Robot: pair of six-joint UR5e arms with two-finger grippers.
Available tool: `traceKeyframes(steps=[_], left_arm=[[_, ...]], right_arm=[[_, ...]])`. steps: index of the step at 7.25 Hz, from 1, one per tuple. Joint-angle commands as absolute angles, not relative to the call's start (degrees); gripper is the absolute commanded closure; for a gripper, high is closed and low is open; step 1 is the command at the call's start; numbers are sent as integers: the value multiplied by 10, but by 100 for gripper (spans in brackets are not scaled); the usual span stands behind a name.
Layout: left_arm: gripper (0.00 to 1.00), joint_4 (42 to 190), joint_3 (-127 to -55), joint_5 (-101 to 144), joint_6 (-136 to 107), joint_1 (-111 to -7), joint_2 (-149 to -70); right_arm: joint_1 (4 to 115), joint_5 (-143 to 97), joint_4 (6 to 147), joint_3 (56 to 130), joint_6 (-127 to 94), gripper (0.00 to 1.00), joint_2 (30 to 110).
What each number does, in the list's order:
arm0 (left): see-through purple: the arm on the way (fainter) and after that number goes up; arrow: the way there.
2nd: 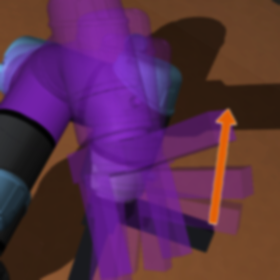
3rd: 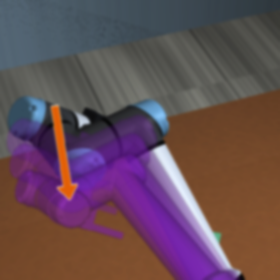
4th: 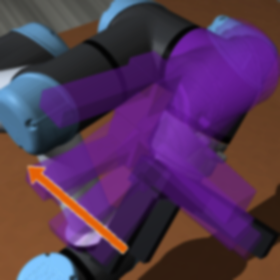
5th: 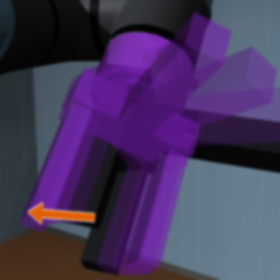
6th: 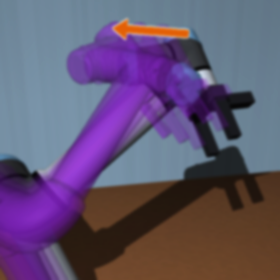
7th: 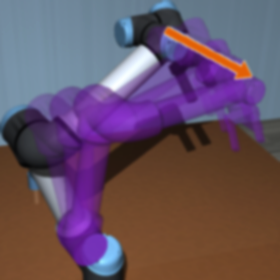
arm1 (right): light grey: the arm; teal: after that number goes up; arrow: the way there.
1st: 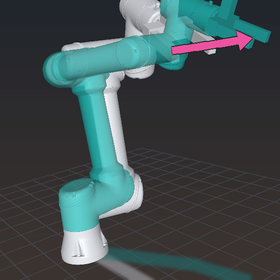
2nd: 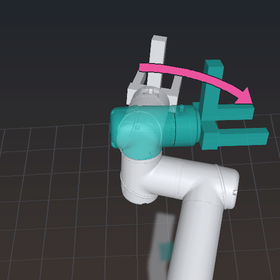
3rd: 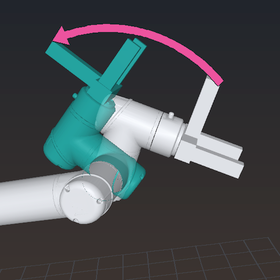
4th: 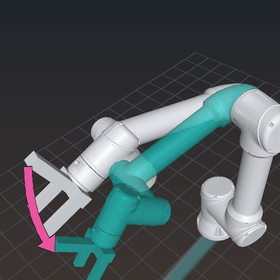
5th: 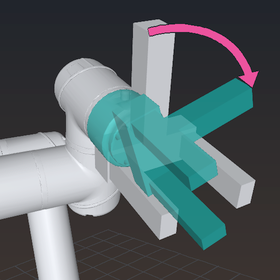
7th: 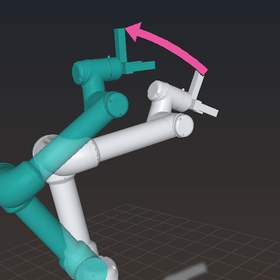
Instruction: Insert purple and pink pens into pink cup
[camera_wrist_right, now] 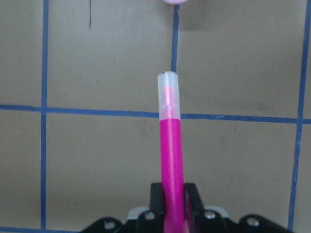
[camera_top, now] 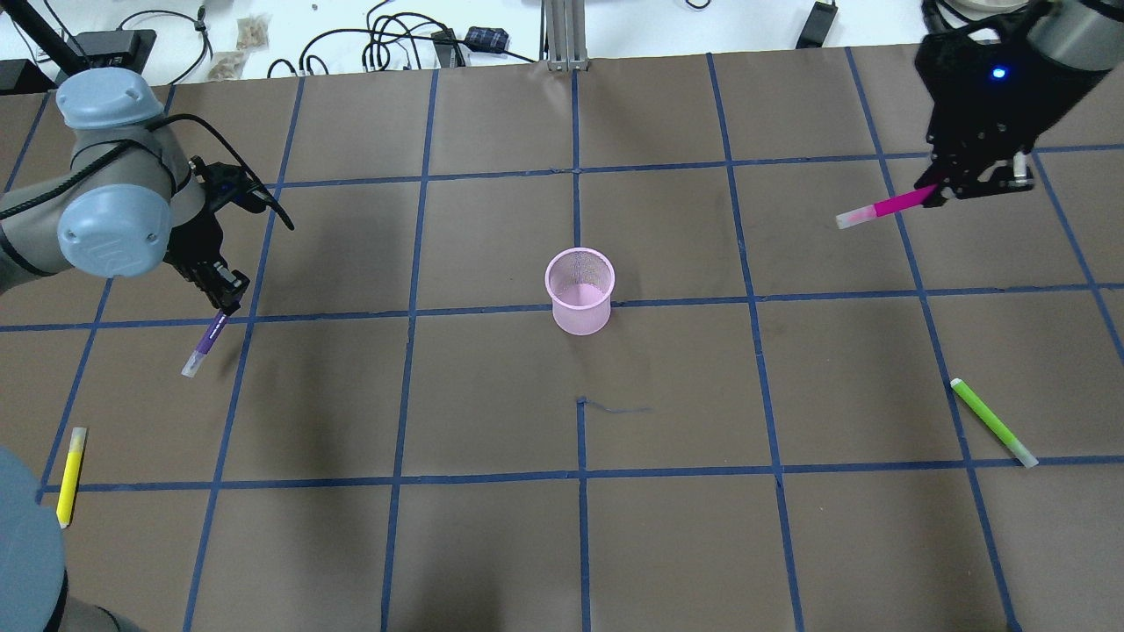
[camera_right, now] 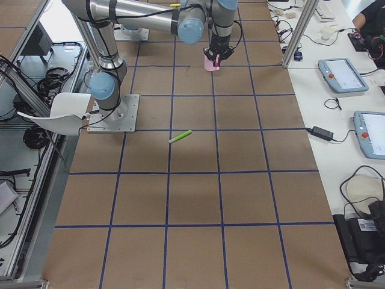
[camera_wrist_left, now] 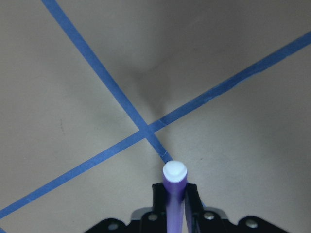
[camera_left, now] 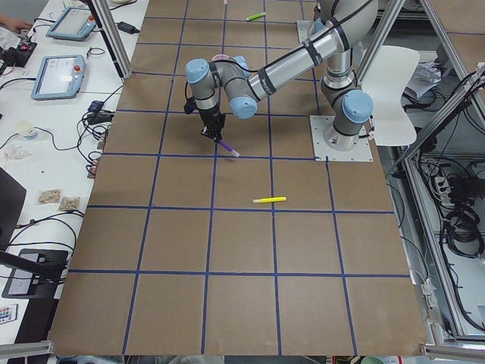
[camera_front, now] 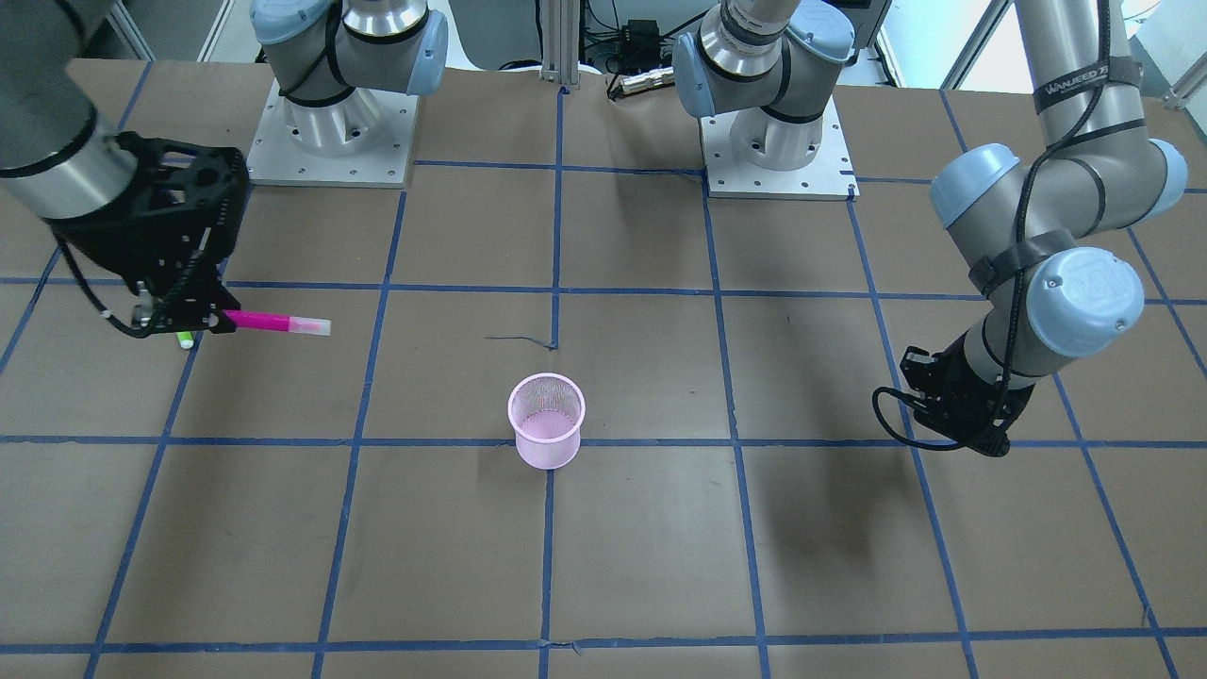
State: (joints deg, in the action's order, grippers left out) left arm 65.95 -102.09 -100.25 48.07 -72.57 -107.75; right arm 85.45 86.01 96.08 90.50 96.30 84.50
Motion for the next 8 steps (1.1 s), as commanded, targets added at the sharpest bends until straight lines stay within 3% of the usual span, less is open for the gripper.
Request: traceKeyframes(steps=[1, 3, 8], left_arm=[[100, 655, -1019, -945, 482, -727, -1057], [100, 654, -1019, -915, 477, -730, -1046], [100, 653, -1020, -864, 476, -729, -1040]], right_arm=[[984, 927, 1011, 904, 798, 100, 816], [1060, 1006, 1013, 900, 730, 100, 781], [1160, 1121, 905, 790, 615, 100, 670]])
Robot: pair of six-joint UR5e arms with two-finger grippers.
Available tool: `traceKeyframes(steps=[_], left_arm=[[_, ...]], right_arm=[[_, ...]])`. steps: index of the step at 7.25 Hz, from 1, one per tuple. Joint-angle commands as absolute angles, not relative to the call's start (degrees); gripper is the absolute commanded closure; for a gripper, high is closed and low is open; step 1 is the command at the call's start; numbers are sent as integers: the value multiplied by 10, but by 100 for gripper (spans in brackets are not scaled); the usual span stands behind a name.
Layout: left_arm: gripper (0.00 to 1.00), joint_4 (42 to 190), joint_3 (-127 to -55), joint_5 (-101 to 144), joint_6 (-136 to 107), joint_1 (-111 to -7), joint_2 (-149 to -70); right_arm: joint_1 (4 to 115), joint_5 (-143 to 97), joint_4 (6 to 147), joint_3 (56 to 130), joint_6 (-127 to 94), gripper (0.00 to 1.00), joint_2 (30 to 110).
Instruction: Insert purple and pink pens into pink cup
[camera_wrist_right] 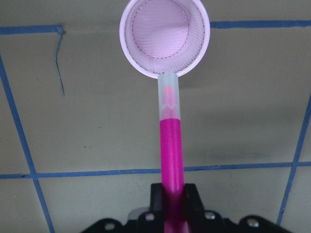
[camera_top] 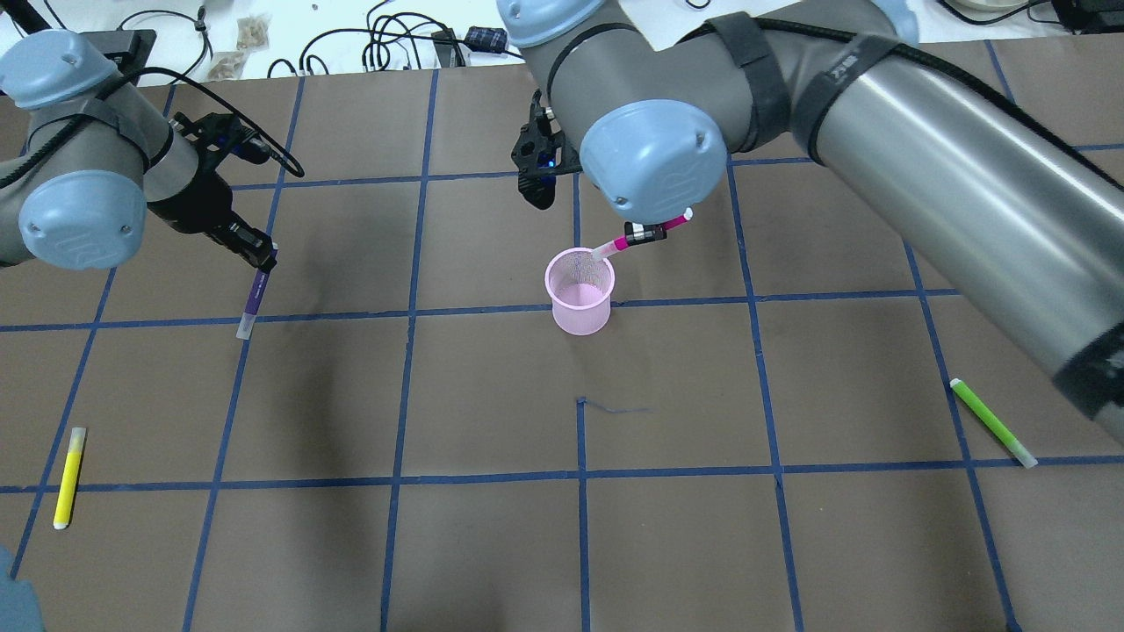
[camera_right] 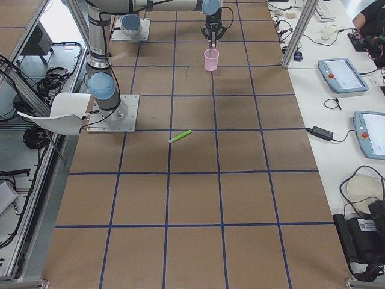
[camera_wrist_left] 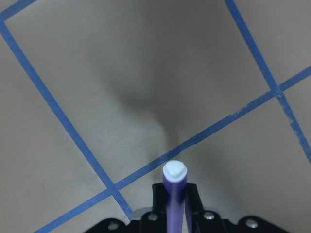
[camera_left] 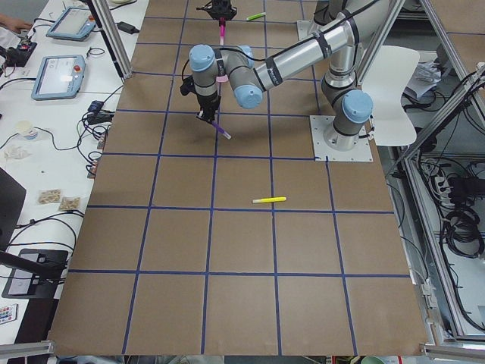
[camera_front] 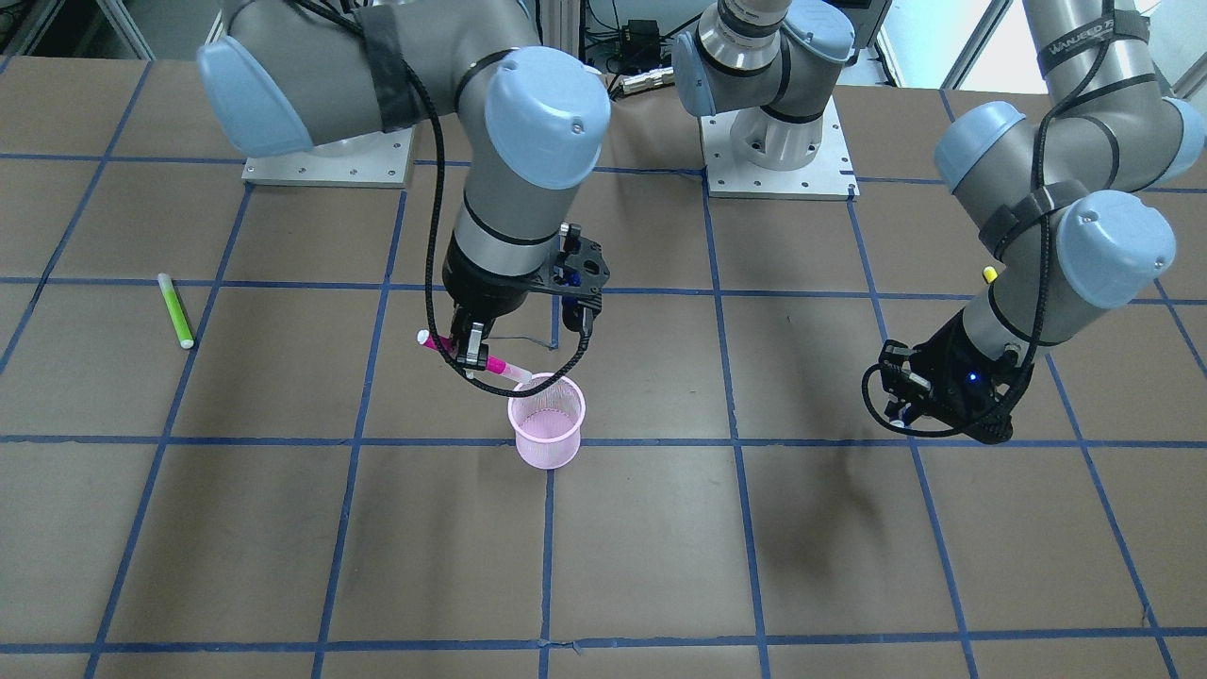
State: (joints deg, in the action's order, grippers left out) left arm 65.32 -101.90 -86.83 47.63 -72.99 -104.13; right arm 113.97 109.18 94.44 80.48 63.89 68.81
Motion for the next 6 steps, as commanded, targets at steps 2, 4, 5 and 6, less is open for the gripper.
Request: traceKeyframes(steps=[2, 4, 5, 6], left_arm=[[100, 647, -1019, -838, 469, -729, -1032], [100, 645, -1020, -780, 465, -730, -1023], [100, 644, -1020, -775, 465, -730, -1021], [100, 643, -1019, -775, 465, -730, -1021]], right_arm=[[1175, 1129, 903, 789, 592, 98, 644], [1199, 1157, 903, 788, 566, 98, 621], [1199, 1157, 904, 788, 566, 97, 619], [1199, 1157, 904, 786, 566, 96, 618]])
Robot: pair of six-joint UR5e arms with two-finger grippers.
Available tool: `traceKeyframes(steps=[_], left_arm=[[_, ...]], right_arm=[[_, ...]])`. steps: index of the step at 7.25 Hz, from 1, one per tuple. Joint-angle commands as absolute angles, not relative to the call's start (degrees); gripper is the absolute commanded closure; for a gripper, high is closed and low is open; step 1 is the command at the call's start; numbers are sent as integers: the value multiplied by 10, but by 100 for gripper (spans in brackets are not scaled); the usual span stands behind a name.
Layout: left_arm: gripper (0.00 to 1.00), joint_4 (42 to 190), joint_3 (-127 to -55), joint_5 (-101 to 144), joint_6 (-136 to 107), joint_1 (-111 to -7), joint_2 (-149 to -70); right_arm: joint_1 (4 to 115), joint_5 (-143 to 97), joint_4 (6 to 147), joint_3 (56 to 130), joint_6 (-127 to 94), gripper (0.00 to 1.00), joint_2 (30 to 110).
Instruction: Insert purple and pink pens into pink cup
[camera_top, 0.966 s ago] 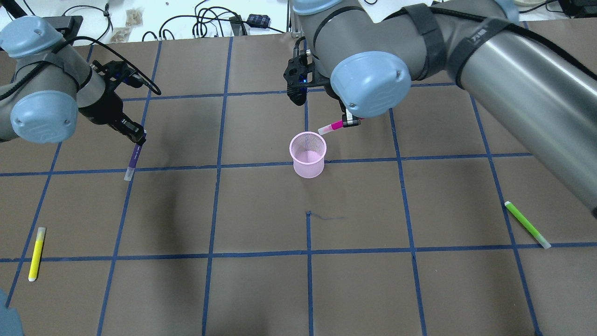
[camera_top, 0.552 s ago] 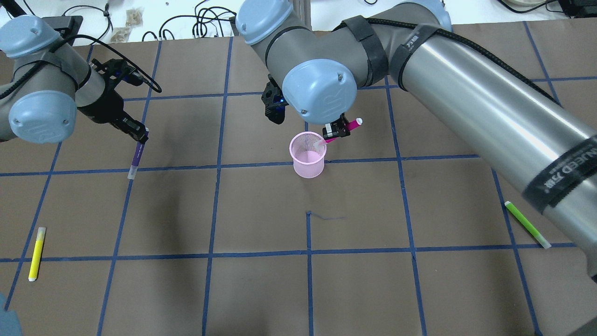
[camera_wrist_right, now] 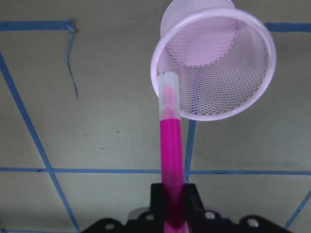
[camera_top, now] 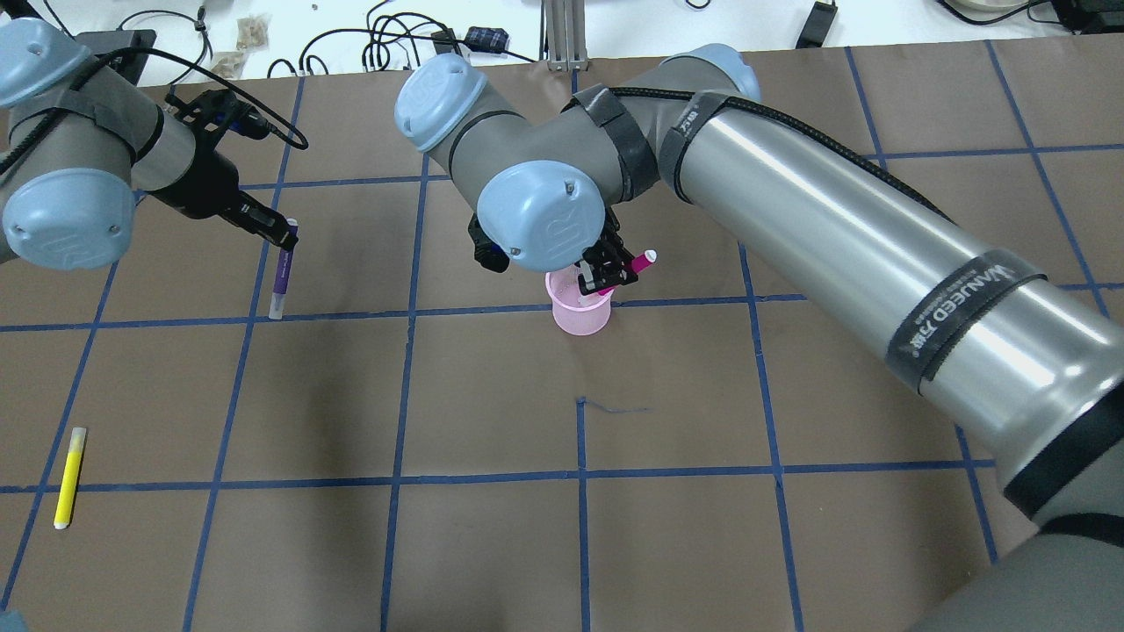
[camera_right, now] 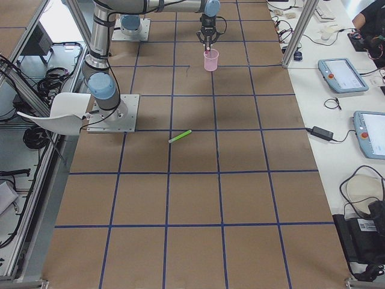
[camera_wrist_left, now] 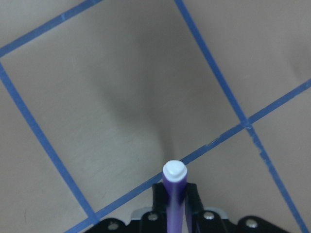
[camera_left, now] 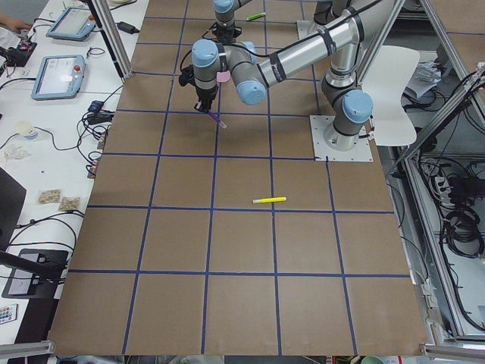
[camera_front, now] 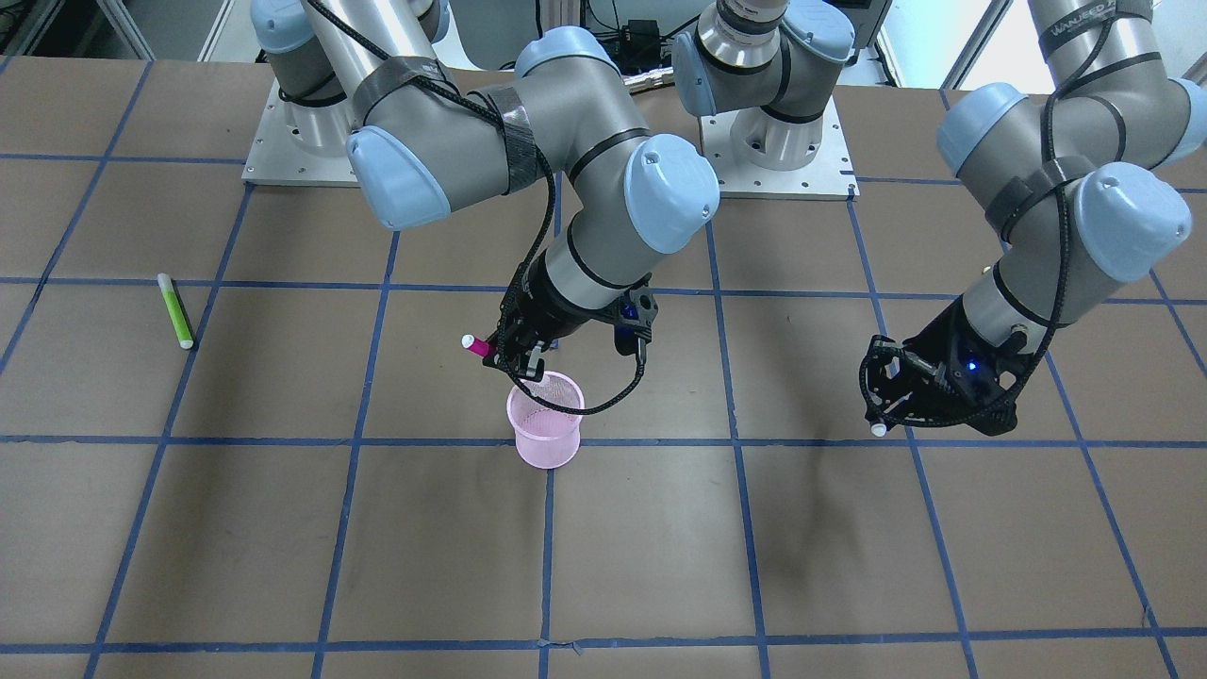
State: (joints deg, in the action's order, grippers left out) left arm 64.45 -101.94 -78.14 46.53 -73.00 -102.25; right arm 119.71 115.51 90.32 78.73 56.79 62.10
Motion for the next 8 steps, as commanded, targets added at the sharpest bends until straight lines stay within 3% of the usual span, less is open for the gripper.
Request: traceKeyframes(steps=[1, 3, 4, 5, 8], left_arm=[[100, 643, -1019, -775, 461, -730, -1021], [100, 642, -1018, -774, 461, -730, -1020], [100, 642, -1018, -775, 461, -730, -1020], [100, 642, -1018, -774, 461, -730, -1017], [100, 629, -1017, -771, 424, -750, -1002]], right_arm=[[1198, 1156, 904, 781, 565, 90, 615], [1199, 1156, 910, 778, 553, 48, 607], [1198, 1155, 910, 778, 553, 39, 607], [1198, 1154, 911, 777, 551, 10, 607], [1125, 1125, 904, 759, 559, 10, 663]])
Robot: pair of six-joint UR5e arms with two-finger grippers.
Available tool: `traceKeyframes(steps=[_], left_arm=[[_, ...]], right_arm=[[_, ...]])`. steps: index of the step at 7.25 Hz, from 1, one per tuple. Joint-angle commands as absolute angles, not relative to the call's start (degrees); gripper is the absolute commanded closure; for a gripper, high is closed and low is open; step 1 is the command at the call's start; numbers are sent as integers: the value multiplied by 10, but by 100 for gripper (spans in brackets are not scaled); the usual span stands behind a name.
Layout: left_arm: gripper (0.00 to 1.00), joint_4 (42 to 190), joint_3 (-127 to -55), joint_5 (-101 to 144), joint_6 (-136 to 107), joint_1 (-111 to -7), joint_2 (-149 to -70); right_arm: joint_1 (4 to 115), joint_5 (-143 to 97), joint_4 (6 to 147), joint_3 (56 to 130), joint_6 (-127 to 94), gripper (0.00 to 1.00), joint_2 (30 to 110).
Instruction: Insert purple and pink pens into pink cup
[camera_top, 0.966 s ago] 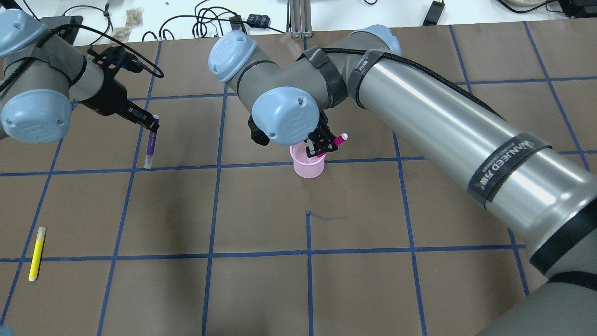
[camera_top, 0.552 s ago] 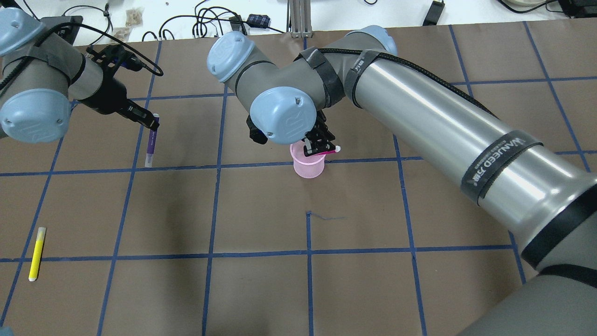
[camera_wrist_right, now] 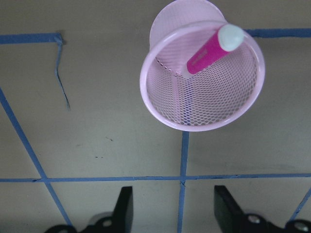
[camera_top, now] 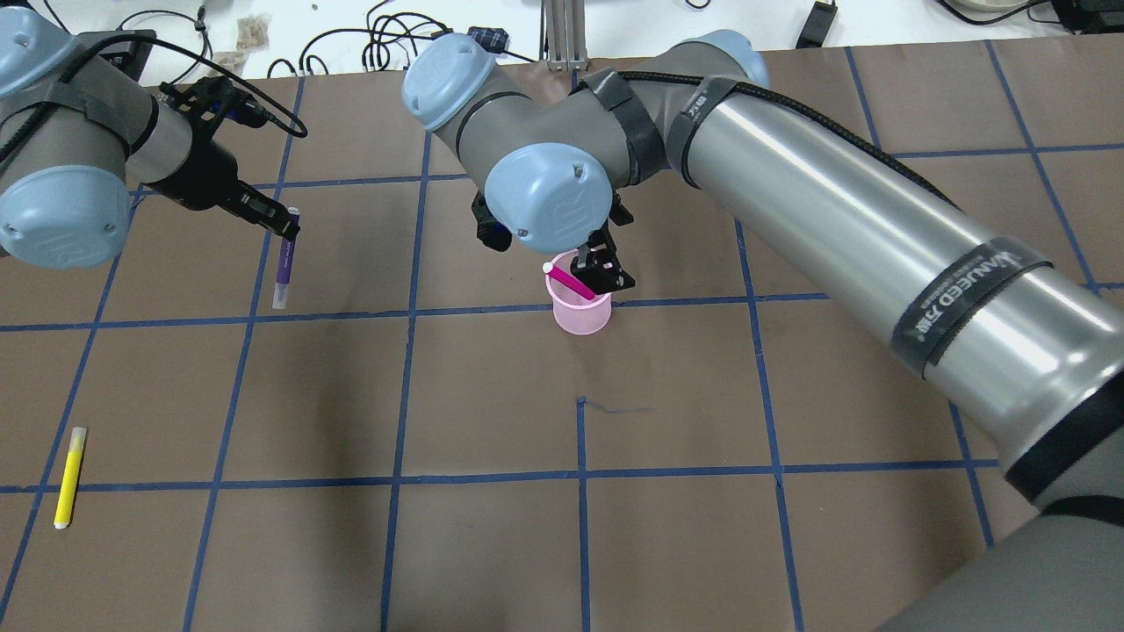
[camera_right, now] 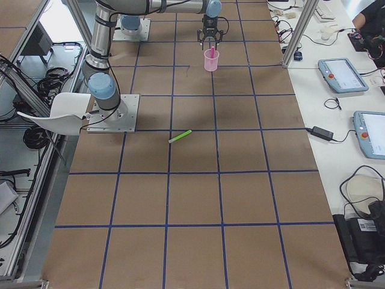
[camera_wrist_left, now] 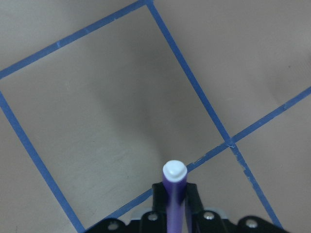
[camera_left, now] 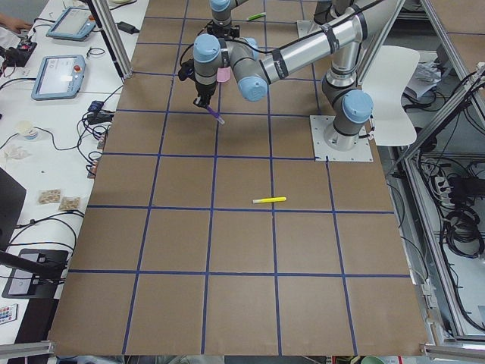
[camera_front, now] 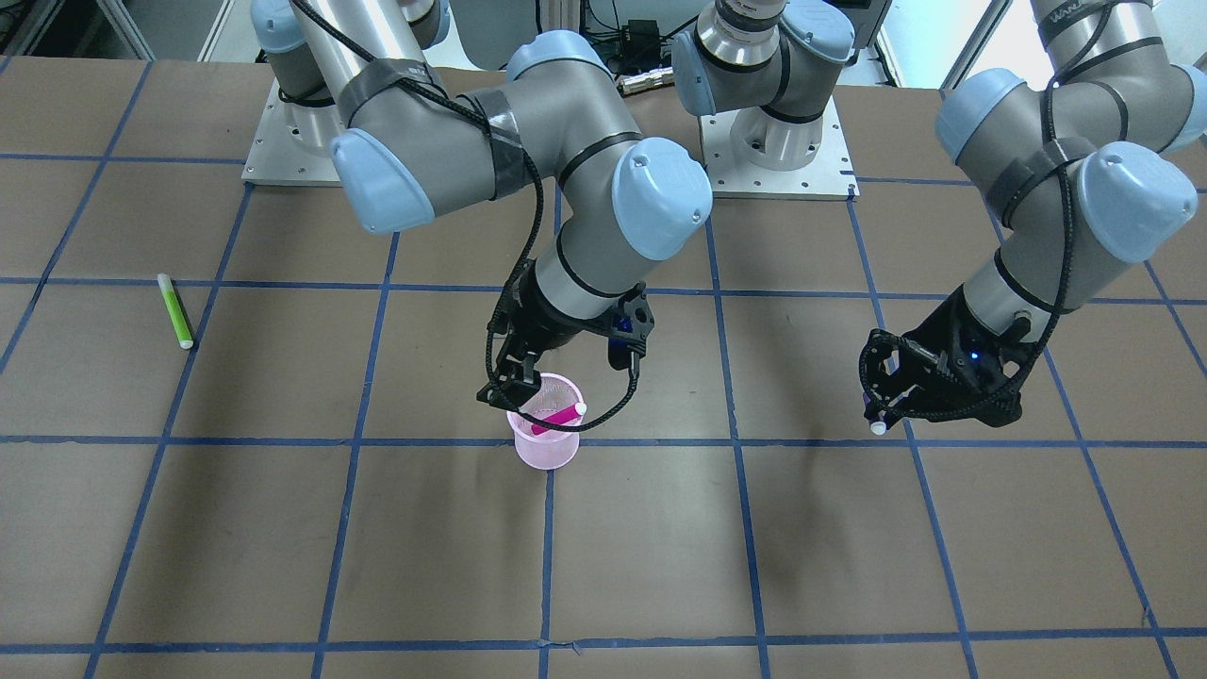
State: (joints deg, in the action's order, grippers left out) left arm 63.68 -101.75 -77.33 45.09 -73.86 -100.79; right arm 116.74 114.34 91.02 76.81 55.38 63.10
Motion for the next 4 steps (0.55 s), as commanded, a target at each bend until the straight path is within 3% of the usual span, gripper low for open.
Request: traceKeyframes(steps=[1, 4], left_arm=[[100, 585, -1015, -756, 377, -778, -1006], [100, 471, -1010, -755, 215, -900, -1014]], right_arm=[[1069, 1096, 902, 765, 562, 9, 718], [902, 996, 881, 799, 543, 11, 834]])
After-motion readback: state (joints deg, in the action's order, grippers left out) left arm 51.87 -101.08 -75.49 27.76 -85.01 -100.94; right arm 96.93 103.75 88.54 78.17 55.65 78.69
